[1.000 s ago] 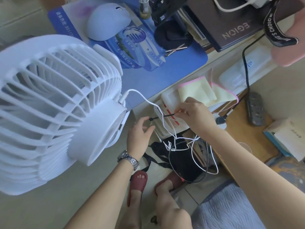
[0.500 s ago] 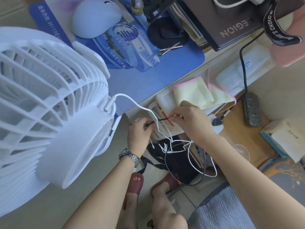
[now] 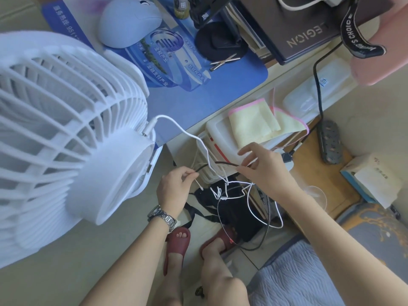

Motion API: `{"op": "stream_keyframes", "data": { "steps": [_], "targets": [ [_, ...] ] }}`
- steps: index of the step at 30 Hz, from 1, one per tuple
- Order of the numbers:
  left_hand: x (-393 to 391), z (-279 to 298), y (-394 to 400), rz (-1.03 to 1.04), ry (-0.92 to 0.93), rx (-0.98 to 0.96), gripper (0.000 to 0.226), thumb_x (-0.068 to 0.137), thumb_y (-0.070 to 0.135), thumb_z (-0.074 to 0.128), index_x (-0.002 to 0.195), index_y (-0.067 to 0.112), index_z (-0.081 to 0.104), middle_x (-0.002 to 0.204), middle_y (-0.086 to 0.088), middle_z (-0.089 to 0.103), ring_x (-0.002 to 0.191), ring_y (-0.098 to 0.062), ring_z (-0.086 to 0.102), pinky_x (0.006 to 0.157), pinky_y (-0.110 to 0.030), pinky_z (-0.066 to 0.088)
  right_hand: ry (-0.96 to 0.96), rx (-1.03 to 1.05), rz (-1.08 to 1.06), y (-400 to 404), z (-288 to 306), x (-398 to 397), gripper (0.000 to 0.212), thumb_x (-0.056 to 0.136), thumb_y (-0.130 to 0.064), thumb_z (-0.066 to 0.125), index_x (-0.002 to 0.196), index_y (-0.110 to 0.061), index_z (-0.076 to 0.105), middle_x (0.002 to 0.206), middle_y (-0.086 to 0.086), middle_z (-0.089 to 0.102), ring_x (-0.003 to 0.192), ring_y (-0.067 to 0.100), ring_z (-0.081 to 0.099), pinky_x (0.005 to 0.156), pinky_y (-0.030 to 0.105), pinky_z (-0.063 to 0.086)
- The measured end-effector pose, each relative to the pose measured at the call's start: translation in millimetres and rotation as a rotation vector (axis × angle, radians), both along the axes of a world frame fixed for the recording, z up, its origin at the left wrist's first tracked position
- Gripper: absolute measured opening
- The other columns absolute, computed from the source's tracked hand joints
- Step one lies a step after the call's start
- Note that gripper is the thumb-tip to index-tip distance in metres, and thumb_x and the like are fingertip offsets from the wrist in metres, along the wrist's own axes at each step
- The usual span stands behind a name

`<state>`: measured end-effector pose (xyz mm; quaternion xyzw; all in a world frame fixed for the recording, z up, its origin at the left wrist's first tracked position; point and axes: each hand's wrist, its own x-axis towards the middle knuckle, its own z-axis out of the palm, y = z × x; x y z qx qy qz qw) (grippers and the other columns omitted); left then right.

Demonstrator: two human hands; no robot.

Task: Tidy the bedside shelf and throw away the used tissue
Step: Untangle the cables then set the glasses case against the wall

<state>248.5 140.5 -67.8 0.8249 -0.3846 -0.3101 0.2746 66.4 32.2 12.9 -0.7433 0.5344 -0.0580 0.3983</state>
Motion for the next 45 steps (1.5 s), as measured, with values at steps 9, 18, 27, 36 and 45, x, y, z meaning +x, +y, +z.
{"op": "stream_keyframes", "data": {
  "steps": [9, 18, 27, 36, 45],
  "targets": [
    [11, 0, 8, 0.055, -0.015, 0.042, 0.015, 0.083, 0.036, 0.064, 0.083, 0.023, 0.073, 0.082, 0.006, 0.072, 0.075, -0.016, 0.063, 0.059, -0.028, 0.047, 0.084, 0.026, -0.158, 35, 15, -53, 0.016, 0.078, -0.011, 0.071, 0.086, -0.023, 0.065, 0.074, -0.009, 0.064, 0.061, -0.007, 0.057, 0.053, 0.006, 0.041],
    [19, -4, 36, 0.104, -0.003, 0.115, 0.015, 0.082, 0.034, 0.065, 0.081, 0.022, 0.073, 0.077, 0.004, 0.071, 0.074, -0.016, 0.063, 0.061, -0.030, 0.048, -0.062, -0.040, -0.240, 26, 13, 0, 0.013, 0.082, -0.008, 0.066, 0.092, -0.015, 0.070, 0.078, -0.005, 0.067, 0.060, 0.003, 0.059, 0.054, 0.005, 0.045],
    [38, -10, 66, 0.168, -0.036, 0.203, 0.016, 0.083, 0.035, 0.062, 0.080, 0.023, 0.072, 0.075, 0.004, 0.070, 0.074, -0.018, 0.063, 0.060, -0.029, 0.044, -0.152, 0.181, -0.268, 41, -2, 26, 0.026, 0.077, -0.010, 0.068, 0.100, -0.020, 0.060, 0.086, 0.003, 0.071, 0.061, 0.017, 0.068, 0.062, 0.034, 0.061],
    [36, -7, 67, 0.210, -0.023, 0.200, 0.015, 0.083, 0.034, 0.062, 0.083, 0.023, 0.072, 0.072, 0.009, 0.063, 0.074, -0.017, 0.061, 0.061, -0.026, 0.040, -0.133, 0.285, -0.295, 76, -11, 3, 0.027, 0.074, -0.009, 0.066, 0.098, -0.018, 0.058, 0.078, 0.001, 0.067, 0.071, 0.022, 0.068, 0.074, 0.045, 0.060],
    [37, -9, 76, 0.180, -0.035, 0.247, 0.014, 0.082, 0.034, 0.064, 0.080, 0.023, 0.073, 0.076, 0.003, 0.071, 0.076, -0.021, 0.064, 0.060, -0.026, 0.041, -0.194, 0.220, -0.278, 67, -7, -2, 0.026, 0.083, -0.003, 0.065, 0.095, -0.026, 0.066, 0.074, -0.005, 0.064, 0.065, 0.023, 0.070, 0.057, 0.026, 0.061]
  ]
}}
